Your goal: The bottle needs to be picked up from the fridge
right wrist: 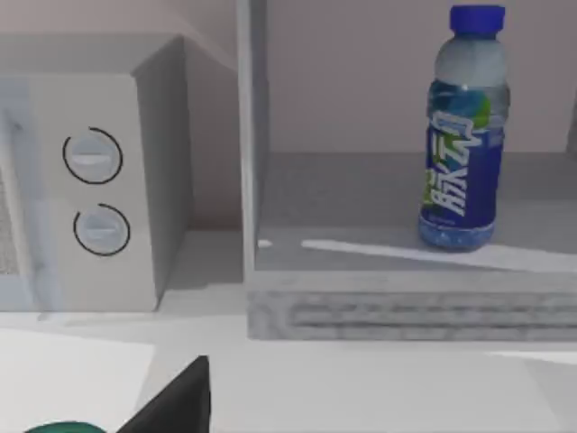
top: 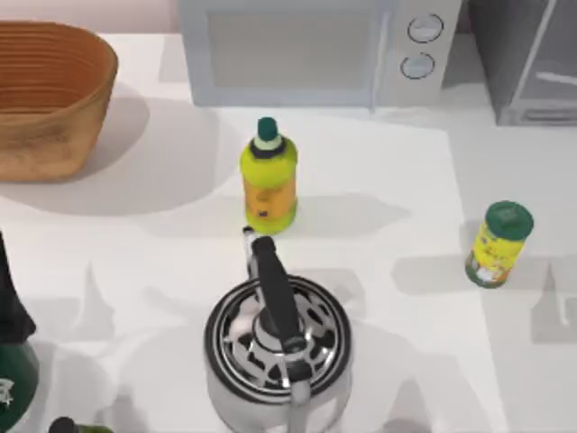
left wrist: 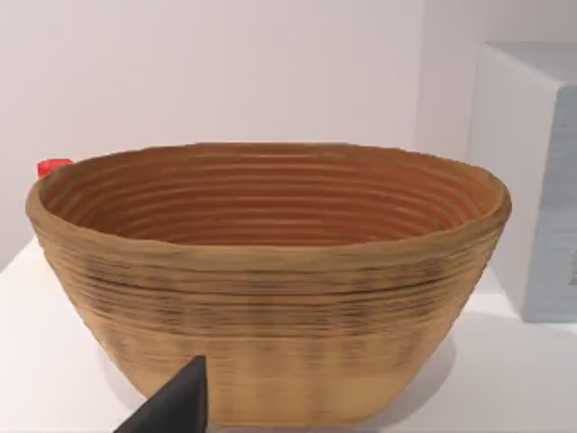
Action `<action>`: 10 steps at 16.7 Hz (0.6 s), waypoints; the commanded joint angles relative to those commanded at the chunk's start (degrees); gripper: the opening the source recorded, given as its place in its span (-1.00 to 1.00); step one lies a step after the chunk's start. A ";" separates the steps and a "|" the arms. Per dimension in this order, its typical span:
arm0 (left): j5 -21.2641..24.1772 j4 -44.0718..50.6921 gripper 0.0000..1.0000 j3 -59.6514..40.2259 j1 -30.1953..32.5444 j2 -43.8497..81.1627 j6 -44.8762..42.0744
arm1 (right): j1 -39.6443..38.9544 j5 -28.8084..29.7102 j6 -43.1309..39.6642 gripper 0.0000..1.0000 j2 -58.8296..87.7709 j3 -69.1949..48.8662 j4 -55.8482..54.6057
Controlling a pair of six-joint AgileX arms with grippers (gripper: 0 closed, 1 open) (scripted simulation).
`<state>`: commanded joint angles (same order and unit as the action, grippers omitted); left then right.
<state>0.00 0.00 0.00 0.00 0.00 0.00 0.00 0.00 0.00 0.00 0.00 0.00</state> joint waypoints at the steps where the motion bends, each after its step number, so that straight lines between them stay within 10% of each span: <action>1: 0.00 0.00 1.00 0.00 0.00 0.00 0.00 | 0.00 0.00 0.00 1.00 0.00 0.00 0.00; 10: 0.00 0.00 1.00 0.00 0.00 0.00 0.00 | 7.14 -7.44 -0.13 1.00 21.60 -2.95 -21.42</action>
<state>0.00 0.00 0.00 0.00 0.00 0.00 7.14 -7.44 -0.13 21.60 -2.95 -21.42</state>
